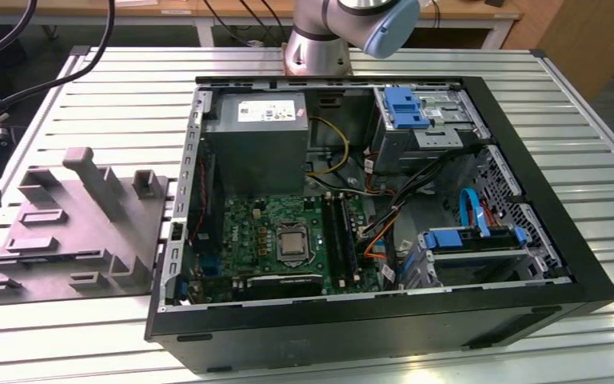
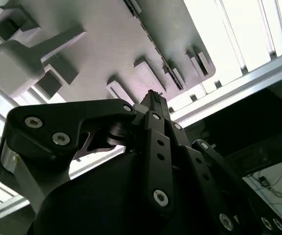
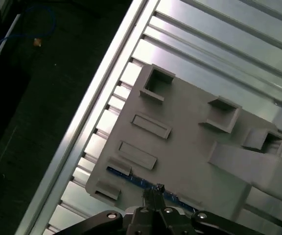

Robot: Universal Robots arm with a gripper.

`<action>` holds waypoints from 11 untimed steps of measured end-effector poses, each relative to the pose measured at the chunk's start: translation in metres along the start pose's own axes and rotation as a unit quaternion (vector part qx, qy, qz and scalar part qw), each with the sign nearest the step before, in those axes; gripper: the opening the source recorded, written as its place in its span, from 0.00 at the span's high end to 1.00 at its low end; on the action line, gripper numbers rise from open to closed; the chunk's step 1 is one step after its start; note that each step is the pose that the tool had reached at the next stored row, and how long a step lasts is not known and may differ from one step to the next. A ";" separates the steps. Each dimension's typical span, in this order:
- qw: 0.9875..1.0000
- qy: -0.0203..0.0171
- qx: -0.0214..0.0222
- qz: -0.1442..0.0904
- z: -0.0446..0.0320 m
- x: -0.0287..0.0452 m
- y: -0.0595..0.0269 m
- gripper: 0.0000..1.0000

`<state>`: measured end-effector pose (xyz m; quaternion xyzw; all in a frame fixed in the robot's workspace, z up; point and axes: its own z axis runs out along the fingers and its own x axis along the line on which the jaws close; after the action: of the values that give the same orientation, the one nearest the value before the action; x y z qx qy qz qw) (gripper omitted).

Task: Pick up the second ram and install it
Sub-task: 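Pick up the second ram and move it above second insertion slot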

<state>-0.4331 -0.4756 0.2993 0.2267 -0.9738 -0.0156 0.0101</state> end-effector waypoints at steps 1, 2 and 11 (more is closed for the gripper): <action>1.000 0.000 0.000 -0.010 0.0001 0.0000 0.0000 0.90; 1.000 0.001 0.000 -0.019 0.0001 0.0000 0.0000 0.90; 0.995 0.004 0.001 -0.100 0.0006 0.0000 0.0000 0.90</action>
<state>-0.4331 -0.4756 0.2987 0.3231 -0.9462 -0.0145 0.0116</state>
